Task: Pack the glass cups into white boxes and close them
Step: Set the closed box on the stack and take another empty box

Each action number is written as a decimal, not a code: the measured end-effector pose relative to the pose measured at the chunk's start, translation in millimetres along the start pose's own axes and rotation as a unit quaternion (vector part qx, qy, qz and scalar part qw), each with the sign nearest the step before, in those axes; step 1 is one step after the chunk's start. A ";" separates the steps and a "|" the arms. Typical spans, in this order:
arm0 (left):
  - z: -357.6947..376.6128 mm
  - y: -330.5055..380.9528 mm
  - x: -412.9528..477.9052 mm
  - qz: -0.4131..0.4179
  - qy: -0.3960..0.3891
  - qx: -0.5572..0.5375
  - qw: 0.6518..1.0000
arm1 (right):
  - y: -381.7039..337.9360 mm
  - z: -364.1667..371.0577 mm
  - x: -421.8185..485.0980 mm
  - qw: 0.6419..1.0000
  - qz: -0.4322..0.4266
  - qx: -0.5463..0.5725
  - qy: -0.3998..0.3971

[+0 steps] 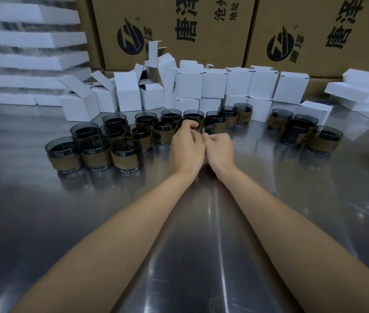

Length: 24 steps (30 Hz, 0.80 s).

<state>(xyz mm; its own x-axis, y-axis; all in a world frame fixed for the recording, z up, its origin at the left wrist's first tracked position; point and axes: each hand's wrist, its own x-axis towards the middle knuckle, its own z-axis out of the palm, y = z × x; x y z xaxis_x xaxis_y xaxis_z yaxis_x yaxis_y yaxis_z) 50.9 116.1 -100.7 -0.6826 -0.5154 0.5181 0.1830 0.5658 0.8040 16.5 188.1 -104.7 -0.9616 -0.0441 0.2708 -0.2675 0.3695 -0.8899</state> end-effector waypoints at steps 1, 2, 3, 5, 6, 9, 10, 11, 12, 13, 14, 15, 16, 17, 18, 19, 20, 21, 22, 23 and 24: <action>-1.2 -0.3 5.4 0.015 -0.002 0.015 1.000 | -0.5 1.3 1.9 1.000 0.003 -0.012 0.004; -2.1 -0.8 13.5 0.025 -0.004 0.027 0.999 | -0.8 2.6 3.7 1.000 0.003 -0.028 0.006; -2.7 -1.5 24.6 0.028 -0.002 0.034 0.999 | -1.2 3.8 4.9 0.999 0.004 -0.051 0.003; -1.4 -1.2 54.7 0.020 0.002 0.036 0.999 | -2.2 6.8 6.1 0.993 -0.002 -0.118 -0.006; -1.4 -0.7 71.1 0.012 0.001 0.036 0.999 | -2.7 9.2 4.0 0.987 -0.012 -0.162 -0.016; 3.2 -0.6 129.7 -0.025 -0.020 0.051 0.998 | -4.8 19.9 6.2 0.936 -0.083 -0.340 -0.039; 5.5 -2.4 148.7 -0.039 -0.029 0.059 0.997 | -5.8 24.5 9.1 0.917 -0.106 -0.382 -0.043; 7.7 -5.4 166.6 -0.056 -0.034 0.066 0.996 | -6.7 28.7 12.5 0.905 -0.118 -0.405 -0.045; 10.3 -9.3 182.7 -0.076 -0.036 0.070 0.994 | -6.9 32.2 17.0 0.900 -0.123 -0.416 -0.046; 12.4 -13.8 197.7 -0.097 -0.037 0.076 0.992 | -7.1 35.1 21.1 0.898 -0.128 -0.419 -0.045; 14.7 -19.0 210.9 -0.116 -0.038 0.084 0.989 | -7.2 37.5 24.6 0.897 -0.134 -0.418 -0.045; 16.5 -24.1 222.7 -0.132 -0.038 0.093 0.986 | -7.4 39.1 27.4 0.898 -0.140 -0.415 -0.047; 18.7 -28.8 233.6 -0.146 -0.036 0.100 0.984 | -7.2 40.4 29.9 0.899 -0.142 -0.411 -0.051; 20.7 -32.9 243.0 -0.156 -0.034 0.103 0.982 | -6.5 40.9 31.1 0.901 -0.144 -0.406 -0.056; 22.7 -36.2 251.5 -0.163 -0.032 0.103 0.981 | -5.9 41.5 31.8 0.903 -0.146 -0.400 -0.060; 25.0 -38.6 259.4 -0.165 -0.032 0.100 0.981 | -5.2 42.1 32.4 0.905 -0.148 -0.393 -0.064; 27.7 -39.9 266.1 -0.166 -0.035 0.096 0.981 | -4.2 42.4 33.0 0.906 -0.147 -0.390 -0.071; 30.3 -40.4 273.4 -0.164 -0.040 0.091 0.981 | -3.5 42.4 34.0 0.907 -0.146 -0.388 -0.077; 32.7 -40.3 280.4 -0.160 -0.046 0.087 0.982 | -3.2 42.4 35.1 0.907 -0.142 -0.389 -0.084; 34.9 -40.2 287.6 -0.154 -0.050 0.083 0.983 | -2.9 42.4 36.3 0.906 -0.136 -0.391 -0.091; 37.1 -40.7 294.8 -0.145 -0.050 0.081 0.985 | -2.8 42.6 37.4 0.905 -0.133 -0.393 -0.096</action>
<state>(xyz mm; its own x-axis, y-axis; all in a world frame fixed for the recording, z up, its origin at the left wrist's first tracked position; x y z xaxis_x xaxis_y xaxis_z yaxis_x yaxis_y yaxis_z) -184.1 -35.0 8.5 -0.7579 -0.6082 0.2358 -0.1390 0.5038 0.8526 -21.3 145.9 -107.7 -0.8824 -0.3620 0.3006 -0.4382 0.8648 -0.2451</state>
